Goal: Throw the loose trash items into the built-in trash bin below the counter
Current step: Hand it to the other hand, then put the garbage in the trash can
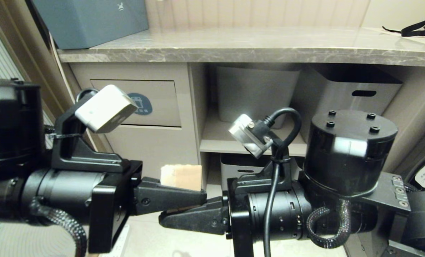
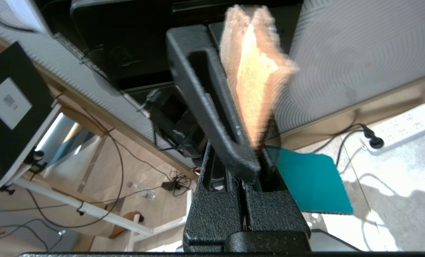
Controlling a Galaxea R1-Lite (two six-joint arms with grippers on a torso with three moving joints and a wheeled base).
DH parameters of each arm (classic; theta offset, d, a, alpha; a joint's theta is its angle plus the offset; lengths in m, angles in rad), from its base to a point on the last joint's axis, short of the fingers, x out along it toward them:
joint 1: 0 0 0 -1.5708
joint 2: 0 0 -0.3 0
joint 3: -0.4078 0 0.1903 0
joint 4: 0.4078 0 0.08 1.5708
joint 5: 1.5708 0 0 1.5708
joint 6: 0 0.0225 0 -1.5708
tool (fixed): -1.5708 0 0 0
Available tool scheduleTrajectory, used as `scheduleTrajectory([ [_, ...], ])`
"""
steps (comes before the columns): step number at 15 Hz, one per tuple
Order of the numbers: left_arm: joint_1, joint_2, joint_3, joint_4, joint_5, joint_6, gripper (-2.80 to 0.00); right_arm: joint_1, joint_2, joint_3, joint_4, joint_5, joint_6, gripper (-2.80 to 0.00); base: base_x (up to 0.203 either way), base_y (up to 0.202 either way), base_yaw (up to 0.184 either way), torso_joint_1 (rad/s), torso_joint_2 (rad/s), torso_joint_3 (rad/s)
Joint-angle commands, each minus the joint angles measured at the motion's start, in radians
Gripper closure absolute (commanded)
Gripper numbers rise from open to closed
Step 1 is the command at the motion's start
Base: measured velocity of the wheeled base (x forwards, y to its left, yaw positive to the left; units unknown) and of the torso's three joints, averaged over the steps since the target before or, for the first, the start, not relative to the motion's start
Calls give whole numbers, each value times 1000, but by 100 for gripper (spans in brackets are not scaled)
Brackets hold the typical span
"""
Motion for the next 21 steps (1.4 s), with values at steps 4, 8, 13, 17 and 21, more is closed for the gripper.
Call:
scheduleTrajectory([
  [4,-10,-6,0,1,2,0,0,2,-6,2,-8,-14,12,-280,0,0,0,0,0,0],
  [8,-10,-11,-1,1,12,0,0,2,-6,27,-6,-53,10,-280,0,0,0,0,0,0],
  [13,109,66,-74,-116,236,-8,0,-5,-111,197,-1,-199,19,0,0,0,0,0,0,0],
  [17,225,137,-98,-197,421,48,0,-240,-261,248,27,-264,58,0,0,0,0,0,0,0],
  [21,330,122,-46,-200,574,60,0,-650,-473,418,72,-345,-99,0,0,0,0,0,0,0],
])
